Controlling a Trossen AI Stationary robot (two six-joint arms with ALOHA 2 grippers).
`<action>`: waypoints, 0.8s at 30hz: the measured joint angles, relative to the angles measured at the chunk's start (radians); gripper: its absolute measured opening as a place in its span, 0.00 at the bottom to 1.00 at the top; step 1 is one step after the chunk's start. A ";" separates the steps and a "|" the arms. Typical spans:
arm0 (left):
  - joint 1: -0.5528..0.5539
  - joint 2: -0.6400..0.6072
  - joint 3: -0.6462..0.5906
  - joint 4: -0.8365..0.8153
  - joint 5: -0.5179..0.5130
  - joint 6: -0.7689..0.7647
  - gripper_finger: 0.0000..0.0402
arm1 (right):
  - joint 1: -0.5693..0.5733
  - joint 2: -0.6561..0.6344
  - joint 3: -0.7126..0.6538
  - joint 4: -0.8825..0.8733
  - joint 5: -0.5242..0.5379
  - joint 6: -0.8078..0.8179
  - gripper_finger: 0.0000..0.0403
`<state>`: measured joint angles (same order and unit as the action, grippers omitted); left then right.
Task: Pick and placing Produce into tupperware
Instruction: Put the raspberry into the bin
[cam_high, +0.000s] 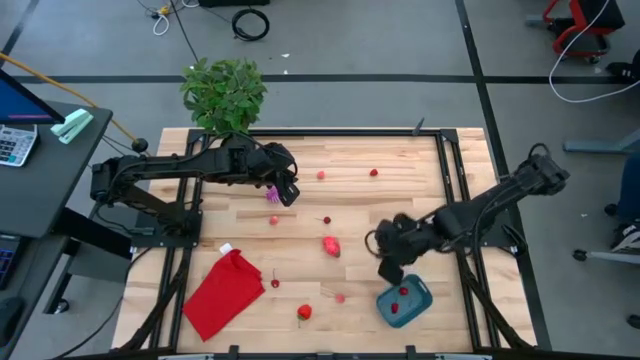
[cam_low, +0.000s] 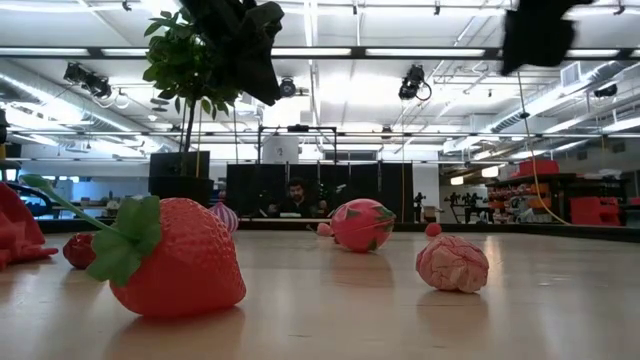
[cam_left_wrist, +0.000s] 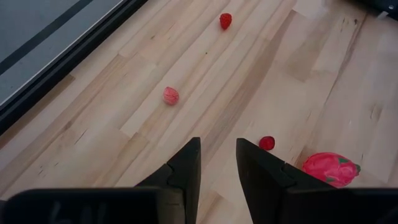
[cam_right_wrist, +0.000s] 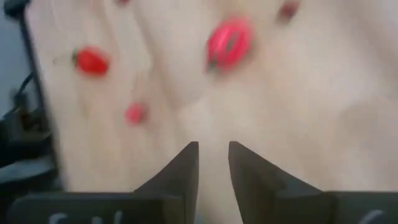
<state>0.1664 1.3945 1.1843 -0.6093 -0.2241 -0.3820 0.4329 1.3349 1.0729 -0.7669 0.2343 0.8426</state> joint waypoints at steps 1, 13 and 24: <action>0.000 0.000 0.000 0.000 0.000 0.000 0.27 | -0.012 -0.016 0.000 0.001 0.045 -0.051 0.23; 0.000 0.000 0.000 0.000 0.000 0.000 0.27 | -0.172 -0.128 0.000 0.070 0.484 -0.396 0.12; 0.000 0.000 0.000 0.000 0.000 0.001 0.27 | -0.339 -0.130 0.000 0.137 0.408 -0.329 0.19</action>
<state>0.1664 1.3945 1.1843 -0.6093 -0.2240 -0.3813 0.0938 1.2049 1.0733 -0.6300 0.6423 0.5132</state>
